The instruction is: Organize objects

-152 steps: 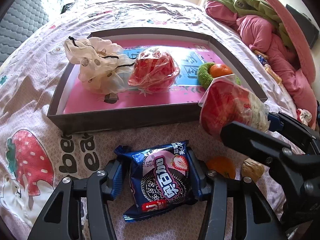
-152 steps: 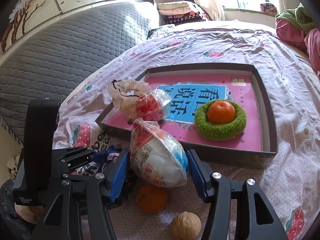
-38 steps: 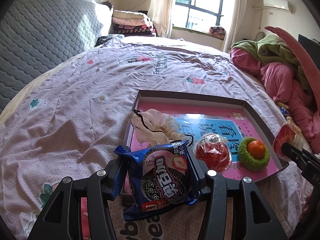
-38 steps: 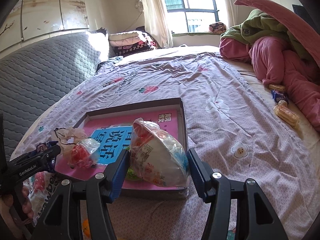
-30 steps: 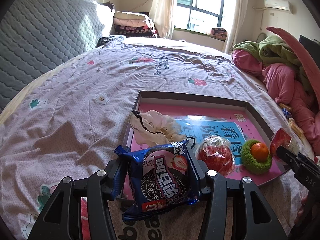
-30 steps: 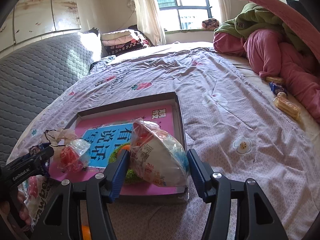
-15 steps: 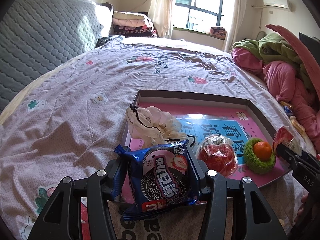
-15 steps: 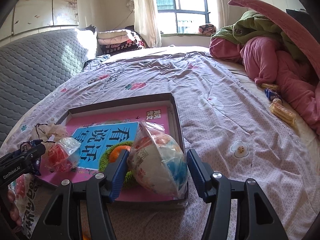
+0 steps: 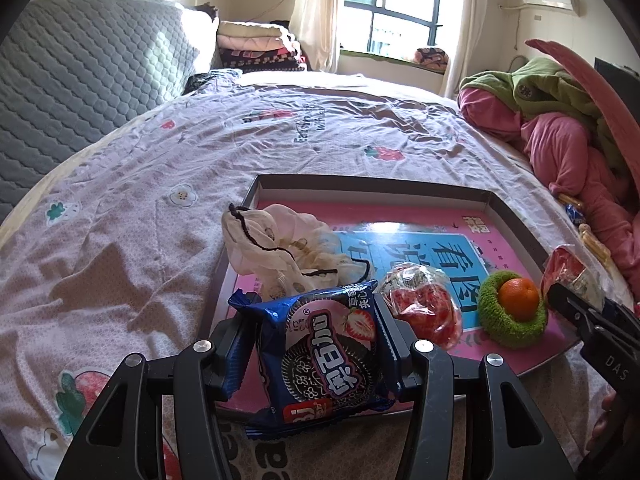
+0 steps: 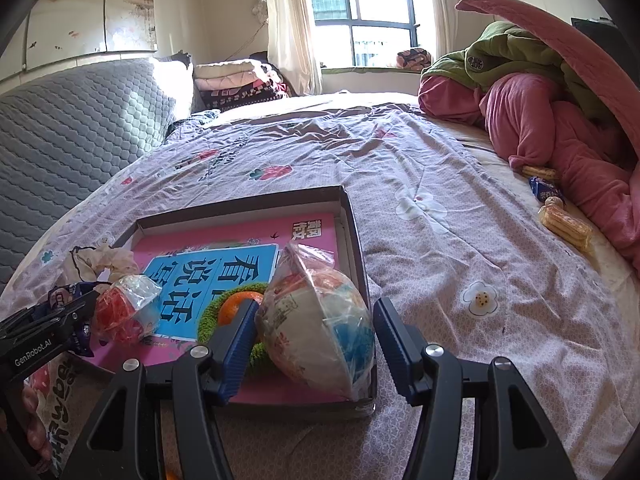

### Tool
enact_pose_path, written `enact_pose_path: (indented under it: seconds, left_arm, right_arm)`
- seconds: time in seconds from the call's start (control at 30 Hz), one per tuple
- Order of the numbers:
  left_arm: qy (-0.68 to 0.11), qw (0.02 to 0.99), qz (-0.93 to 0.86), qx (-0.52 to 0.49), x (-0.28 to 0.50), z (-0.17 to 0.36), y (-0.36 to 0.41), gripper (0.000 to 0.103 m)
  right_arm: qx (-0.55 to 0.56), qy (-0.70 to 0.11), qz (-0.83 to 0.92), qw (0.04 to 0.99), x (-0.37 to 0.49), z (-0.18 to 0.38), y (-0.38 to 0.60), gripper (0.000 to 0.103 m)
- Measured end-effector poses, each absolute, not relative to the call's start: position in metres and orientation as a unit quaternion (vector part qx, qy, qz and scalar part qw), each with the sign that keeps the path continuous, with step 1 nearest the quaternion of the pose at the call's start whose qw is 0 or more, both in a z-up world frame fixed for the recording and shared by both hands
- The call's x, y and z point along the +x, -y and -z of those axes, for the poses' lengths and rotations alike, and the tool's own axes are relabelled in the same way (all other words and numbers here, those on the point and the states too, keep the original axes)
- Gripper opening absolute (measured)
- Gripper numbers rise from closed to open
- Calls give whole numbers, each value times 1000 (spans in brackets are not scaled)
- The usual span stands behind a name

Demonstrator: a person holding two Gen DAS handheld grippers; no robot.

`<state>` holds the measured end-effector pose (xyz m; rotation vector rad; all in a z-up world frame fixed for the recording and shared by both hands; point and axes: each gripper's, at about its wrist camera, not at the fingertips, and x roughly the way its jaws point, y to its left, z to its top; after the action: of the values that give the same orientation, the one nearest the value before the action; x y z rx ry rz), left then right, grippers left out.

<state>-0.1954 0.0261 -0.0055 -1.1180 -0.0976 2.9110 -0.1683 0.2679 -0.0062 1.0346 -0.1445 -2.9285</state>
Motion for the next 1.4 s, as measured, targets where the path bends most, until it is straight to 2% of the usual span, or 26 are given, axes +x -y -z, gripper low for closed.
enact_pose_path:
  seconds: [0.4,1.4]
  left_arm:
    - [31,9,-921,-388,-205,22,-28,55]
    - [43,37,-913,-404,-191,15,-19,55]
  right_arm:
    - [333,52,941,22,-167,6,-270,59]
    - [334,51,941,19,-168,5,-269,59]
